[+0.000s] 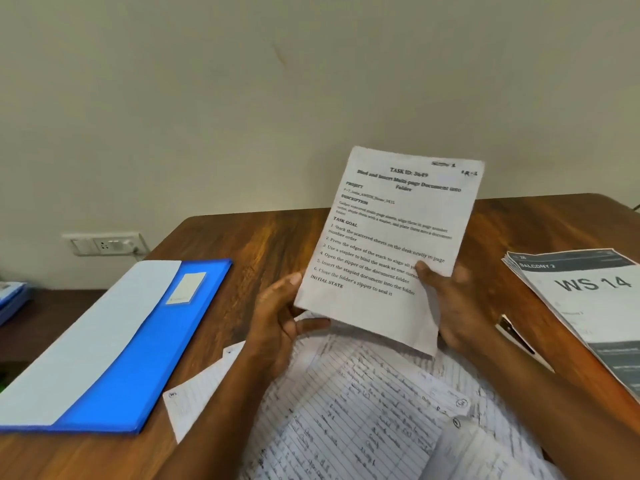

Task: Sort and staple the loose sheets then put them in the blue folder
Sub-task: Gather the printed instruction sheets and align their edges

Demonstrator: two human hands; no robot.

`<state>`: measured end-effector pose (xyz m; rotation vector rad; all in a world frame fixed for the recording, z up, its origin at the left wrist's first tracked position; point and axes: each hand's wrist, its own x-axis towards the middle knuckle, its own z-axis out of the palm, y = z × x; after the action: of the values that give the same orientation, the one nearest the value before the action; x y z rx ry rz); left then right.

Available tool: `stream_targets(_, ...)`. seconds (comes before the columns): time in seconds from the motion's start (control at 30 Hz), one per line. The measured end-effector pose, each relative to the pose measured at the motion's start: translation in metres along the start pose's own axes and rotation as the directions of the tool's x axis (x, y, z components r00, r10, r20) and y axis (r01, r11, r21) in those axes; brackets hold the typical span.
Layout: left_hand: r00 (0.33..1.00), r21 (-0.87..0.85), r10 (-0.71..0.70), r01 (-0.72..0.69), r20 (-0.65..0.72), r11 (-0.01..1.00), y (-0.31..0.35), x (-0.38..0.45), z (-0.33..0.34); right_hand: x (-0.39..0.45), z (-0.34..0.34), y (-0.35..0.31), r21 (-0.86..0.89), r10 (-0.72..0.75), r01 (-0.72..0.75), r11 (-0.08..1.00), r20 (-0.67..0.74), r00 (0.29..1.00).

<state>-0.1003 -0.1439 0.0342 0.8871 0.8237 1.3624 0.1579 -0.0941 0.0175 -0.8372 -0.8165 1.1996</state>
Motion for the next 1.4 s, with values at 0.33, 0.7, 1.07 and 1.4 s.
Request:
stream_targets(0.33,0.991,0.145,-0.122,0.13,-0.063,0.981,-0.003,0.003,0.002,-0.017,0.007,-0.02,-0.147,0.213,-0.17,0.974,0.359,0.909)
stream_targets(0.7,0.932,0.022,0.042,-0.037,-0.359,0.999,0.001,0.018,-0.023,0.0,-0.017,-0.027,-0.381,0.376,-0.22,0.898,0.403,0.834)
stream_targets(1.07,0.921,0.099,0.019,0.021,-0.388,0.995,-0.006,0.016,-0.016,0.001,-0.016,-0.019,-0.434,0.315,-0.174,0.884,0.279,0.907)
stream_targets(1.4,0.923,0.132,-0.001,0.056,-0.384,0.99,-0.009,0.019,-0.018,-0.003,-0.013,-0.021,-0.373,0.195,-0.058,0.926,0.341,0.92)
